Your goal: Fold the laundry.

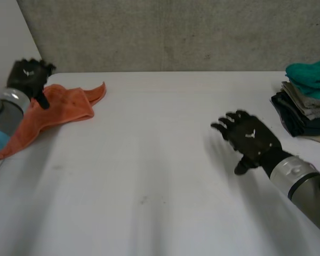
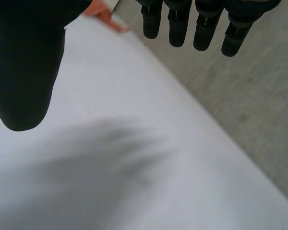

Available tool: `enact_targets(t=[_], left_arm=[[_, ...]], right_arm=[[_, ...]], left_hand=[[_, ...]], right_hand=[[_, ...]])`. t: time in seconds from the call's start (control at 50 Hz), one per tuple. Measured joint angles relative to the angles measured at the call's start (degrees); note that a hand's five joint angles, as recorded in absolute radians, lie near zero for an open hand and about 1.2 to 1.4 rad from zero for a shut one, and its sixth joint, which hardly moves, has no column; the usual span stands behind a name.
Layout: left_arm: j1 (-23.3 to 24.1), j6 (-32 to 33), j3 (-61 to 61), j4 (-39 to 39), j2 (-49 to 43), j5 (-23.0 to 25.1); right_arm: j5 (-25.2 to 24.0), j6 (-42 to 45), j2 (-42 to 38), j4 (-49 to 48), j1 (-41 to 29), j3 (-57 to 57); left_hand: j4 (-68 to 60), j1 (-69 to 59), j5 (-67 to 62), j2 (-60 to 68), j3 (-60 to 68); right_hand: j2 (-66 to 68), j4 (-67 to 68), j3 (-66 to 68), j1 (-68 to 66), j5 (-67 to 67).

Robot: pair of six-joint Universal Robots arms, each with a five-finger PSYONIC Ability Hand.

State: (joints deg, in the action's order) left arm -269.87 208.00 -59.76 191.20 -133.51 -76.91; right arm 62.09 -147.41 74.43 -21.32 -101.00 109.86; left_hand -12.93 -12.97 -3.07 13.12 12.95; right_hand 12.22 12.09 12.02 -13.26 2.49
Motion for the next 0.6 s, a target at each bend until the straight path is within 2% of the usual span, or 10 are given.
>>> enact_targets(t=[0.12, 0.26, 0.34, 0.38, 0.42, 0.5, 0.6], left_arm=[[-1.5, 4.3, 10.0, 1.3, -13.0, 2.7], [-1.4, 5.0, 18.2, 2.3, -21.3, 2.6], [-1.3, 5.1, 21.9, 2.5, -24.4, 2.3], [-1.2, 5.1, 22.8, 2.6, -25.1, 2.3], [-1.0, 5.1, 23.8, 2.5, -25.6, 2.2], [0.2, 5.0, 23.6, 2.2, -24.4, 1.0], [3.1, 3.0, 18.0, 1.7, -16.3, -2.3]], right_arm=[[1.7, 5.0, -1.7, 1.3, 0.3, 0.0], [1.9, 5.5, -1.6, 0.7, 0.6, 0.1], [1.8, 5.2, -1.6, 0.4, 0.8, 0.1], [1.8, 5.2, -1.6, 0.4, 0.8, 0.1], [1.8, 5.1, -1.7, 0.2, 0.8, 0.1], [1.9, 5.1, -1.7, -0.1, 0.8, 0.1], [2.7, 5.0, -1.7, -0.7, 0.8, 0.1]], left_hand=[[-1.0, -0.2, -1.0, 0.8, 0.8], [-8.5, -9.1, -8.3, 8.4, 8.5], [-33.2, -35.1, -31.4, 33.1, 33.1], [-44.3, -45.6, -42.5, 44.9, 44.8], [-54.0, -49.7, -50.4, 53.8, 53.1], [-55.5, -49.7, -50.5, 54.9, 54.2], [-55.6, -49.7, -50.5, 55.1, 54.4]], right_hand=[[0.0, 0.0, 0.0, 0.0, 0.0], [0.0, 0.0, 0.0, 0.0, 0.0], [0.0, 0.0, 0.0, 0.0, 0.0], [0.0, 0.0, 0.0, 0.0, 0.0], [0.0, 0.0, 0.0, 0.0, 0.0], [0.0, 0.0, 0.0, 0.0, 0.0], [0.0, 0.0, 0.0, 0.0, 0.0]])
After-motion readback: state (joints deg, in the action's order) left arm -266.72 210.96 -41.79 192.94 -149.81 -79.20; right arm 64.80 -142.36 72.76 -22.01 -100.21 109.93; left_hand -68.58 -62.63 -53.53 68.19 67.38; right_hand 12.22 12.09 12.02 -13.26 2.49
